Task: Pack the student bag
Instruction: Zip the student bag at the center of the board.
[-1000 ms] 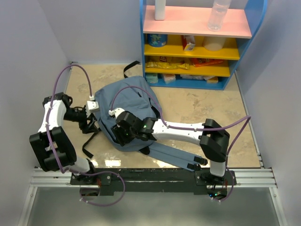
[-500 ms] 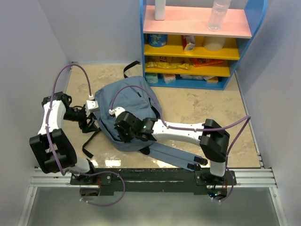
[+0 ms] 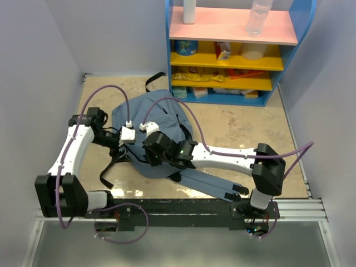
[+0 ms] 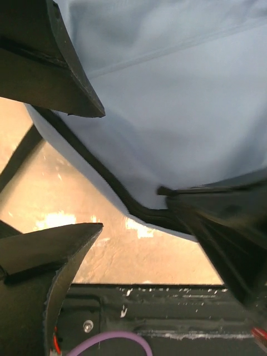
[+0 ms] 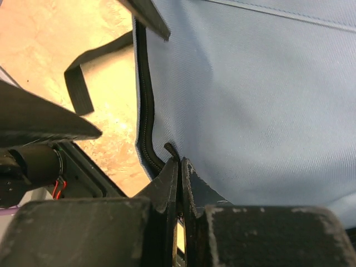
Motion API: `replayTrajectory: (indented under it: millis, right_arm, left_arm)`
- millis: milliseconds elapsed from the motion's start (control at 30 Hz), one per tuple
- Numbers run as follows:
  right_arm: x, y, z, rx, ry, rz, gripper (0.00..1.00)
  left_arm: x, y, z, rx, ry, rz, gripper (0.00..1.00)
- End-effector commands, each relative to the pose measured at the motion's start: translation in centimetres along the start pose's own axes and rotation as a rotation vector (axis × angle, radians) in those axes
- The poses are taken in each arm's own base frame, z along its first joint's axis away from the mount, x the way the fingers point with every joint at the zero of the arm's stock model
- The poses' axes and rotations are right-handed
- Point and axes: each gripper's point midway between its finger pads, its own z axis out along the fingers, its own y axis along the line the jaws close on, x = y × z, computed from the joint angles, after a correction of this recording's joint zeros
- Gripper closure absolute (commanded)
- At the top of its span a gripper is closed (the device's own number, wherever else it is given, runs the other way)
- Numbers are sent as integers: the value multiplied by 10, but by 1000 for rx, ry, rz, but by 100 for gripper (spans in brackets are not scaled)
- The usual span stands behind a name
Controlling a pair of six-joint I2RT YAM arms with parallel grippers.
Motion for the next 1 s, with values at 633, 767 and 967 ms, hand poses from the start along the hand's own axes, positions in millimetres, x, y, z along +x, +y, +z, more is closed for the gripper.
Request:
replayTrajectory:
  millis: [633,767,967]
  right_arm:
    - [-23,-4,-17,0,-145,162,100]
    - [-25,-6,-18,10,-155,165,94]
    - [-25,-8,-20,17,-170,183,92]
  left_arm:
    - [24,-4,60,143,-15,-48,61]
    - [20,-3,56,133,-10,-39,63]
    - [19,-7,54,145,-7,-47,63]
